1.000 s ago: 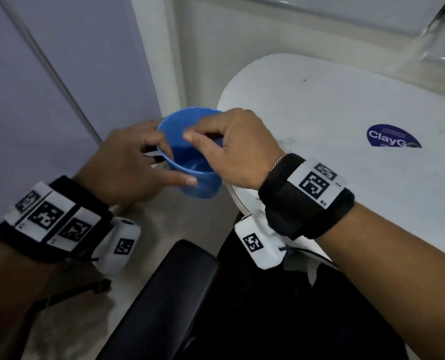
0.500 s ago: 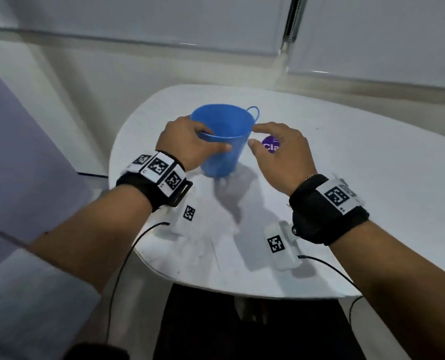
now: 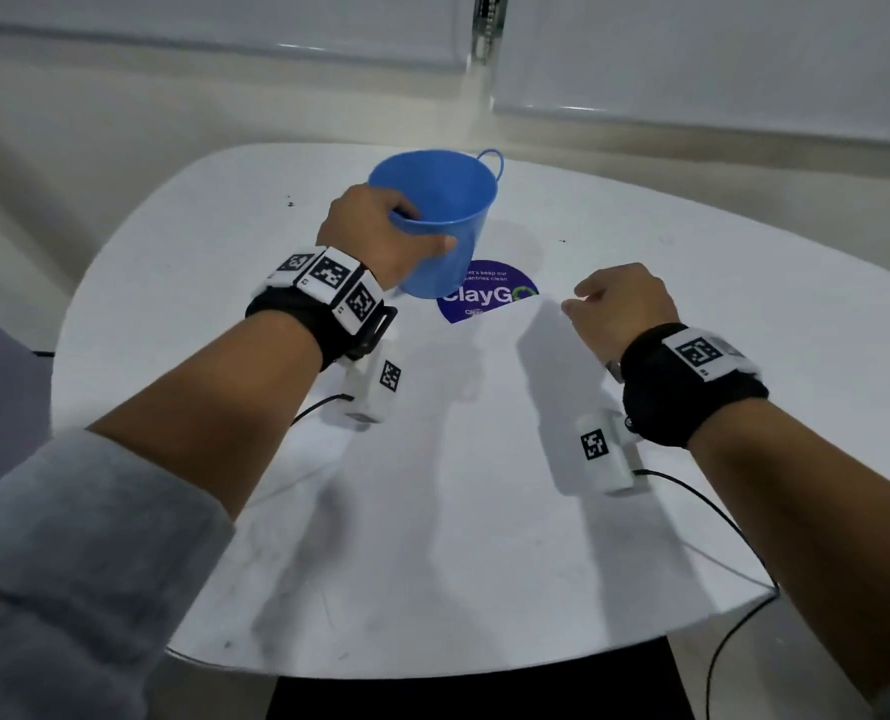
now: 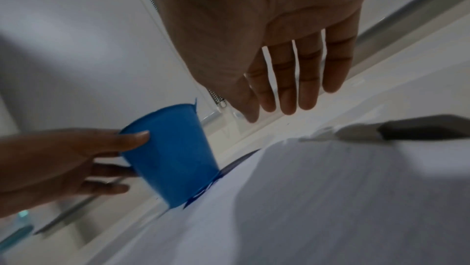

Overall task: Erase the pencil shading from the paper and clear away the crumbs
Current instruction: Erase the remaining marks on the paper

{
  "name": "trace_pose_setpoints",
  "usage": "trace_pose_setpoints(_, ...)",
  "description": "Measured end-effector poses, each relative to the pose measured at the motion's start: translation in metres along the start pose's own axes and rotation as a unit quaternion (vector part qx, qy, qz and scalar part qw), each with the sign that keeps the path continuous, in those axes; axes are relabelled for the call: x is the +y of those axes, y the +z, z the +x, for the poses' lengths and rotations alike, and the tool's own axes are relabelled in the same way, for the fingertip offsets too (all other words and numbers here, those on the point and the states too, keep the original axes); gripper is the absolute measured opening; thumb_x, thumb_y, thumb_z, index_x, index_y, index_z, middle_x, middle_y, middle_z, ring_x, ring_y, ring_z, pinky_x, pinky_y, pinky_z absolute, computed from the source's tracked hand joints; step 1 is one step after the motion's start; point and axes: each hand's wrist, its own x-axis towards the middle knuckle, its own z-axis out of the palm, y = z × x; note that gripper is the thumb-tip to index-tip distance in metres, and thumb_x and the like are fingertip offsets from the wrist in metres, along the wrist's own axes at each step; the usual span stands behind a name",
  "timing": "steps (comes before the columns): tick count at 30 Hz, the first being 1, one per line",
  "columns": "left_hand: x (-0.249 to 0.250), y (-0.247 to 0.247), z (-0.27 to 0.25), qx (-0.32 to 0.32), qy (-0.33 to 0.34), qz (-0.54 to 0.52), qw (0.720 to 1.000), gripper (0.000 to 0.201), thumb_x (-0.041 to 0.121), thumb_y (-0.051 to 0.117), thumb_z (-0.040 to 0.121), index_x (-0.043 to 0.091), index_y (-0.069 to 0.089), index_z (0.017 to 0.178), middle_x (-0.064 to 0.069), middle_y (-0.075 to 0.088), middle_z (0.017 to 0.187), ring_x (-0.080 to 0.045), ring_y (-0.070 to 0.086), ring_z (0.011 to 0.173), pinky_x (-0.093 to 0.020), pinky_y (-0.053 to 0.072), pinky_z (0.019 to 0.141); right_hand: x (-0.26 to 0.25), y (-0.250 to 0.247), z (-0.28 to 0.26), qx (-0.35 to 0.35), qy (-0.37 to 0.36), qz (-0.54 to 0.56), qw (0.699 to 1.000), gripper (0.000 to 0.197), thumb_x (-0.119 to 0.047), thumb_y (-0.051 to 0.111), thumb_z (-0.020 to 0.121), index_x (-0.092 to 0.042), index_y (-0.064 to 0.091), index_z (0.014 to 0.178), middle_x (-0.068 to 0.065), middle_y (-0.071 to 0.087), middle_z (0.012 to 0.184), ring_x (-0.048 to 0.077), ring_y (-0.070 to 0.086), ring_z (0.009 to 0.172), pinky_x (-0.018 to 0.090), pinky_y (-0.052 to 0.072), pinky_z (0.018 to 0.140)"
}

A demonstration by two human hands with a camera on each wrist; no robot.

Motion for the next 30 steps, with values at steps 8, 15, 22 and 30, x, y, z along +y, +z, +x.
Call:
trace_pose_setpoints(8, 0.014, 0.005, -0.015, -0.033, -0.007, -0.015, 0.999, 0.116, 0.046, 0.087, 0.073, 0.028, 0.013, 0.161, -0.010, -0.002, 0.168, -0.025, 0.025, 0.151, -0.034, 0.029, 0.117, -0.033, 0.018, -0.002, -0.026, -0.095, -0.014, 0.995, 0.021, -0.034, 0.065, 0.087, -0.020, 0.072, 0.101, -0.001, 0.067, 0.096, 0.024, 0.062, 0.095, 0.026, 0.040, 0.073)
trace_pose_setpoints(15, 0.006, -0.001, -0.073, 0.015, 0.074, -0.004, 0.997, 0.050, 0.035, 0.081, 0.084, 0.021, 0.062, 0.128, -0.001, 0.041, 0.152, -0.021, 0.050, 0.131, -0.034, 0.044, 0.103, 0.031, -0.032, 0.008, 0.022, 0.034, -0.096, 0.995, 0.024, -0.028, 0.065, 0.084, -0.012, 0.073, 0.100, 0.010, 0.071, 0.110, 0.032, 0.063, 0.093, 0.030, 0.050, 0.080)
trace_pose_setpoints(22, 0.003, 0.032, -0.133, 0.008, 0.110, 0.094, 0.989, 0.050, 0.031, 0.074, 0.087, 0.029, 0.060, 0.135, 0.001, 0.034, 0.157, -0.023, 0.047, 0.131, -0.041, 0.048, 0.095, 0.052, -0.013, -0.011, -0.062, 0.056, -0.117, 0.990, 0.027, -0.039, 0.073, 0.073, -0.013, 0.070, 0.082, 0.009, 0.070, 0.085, 0.029, 0.064, 0.073, 0.026, 0.046, 0.061)
trace_pose_setpoints(30, 0.004, 0.039, -0.152, -0.245, -0.003, 0.260, 0.934, 0.077, 0.067, 0.066, 0.084, 0.039, 0.041, 0.150, 0.010, 0.030, 0.162, -0.016, 0.030, 0.147, -0.039, 0.028, 0.118, 0.047, -0.012, -0.035, -0.023, -0.032, -0.060, 0.997, 0.013, -0.021, 0.057, 0.085, -0.013, 0.065, 0.091, 0.008, 0.068, 0.092, 0.033, 0.064, 0.086, 0.034, 0.054, 0.077)
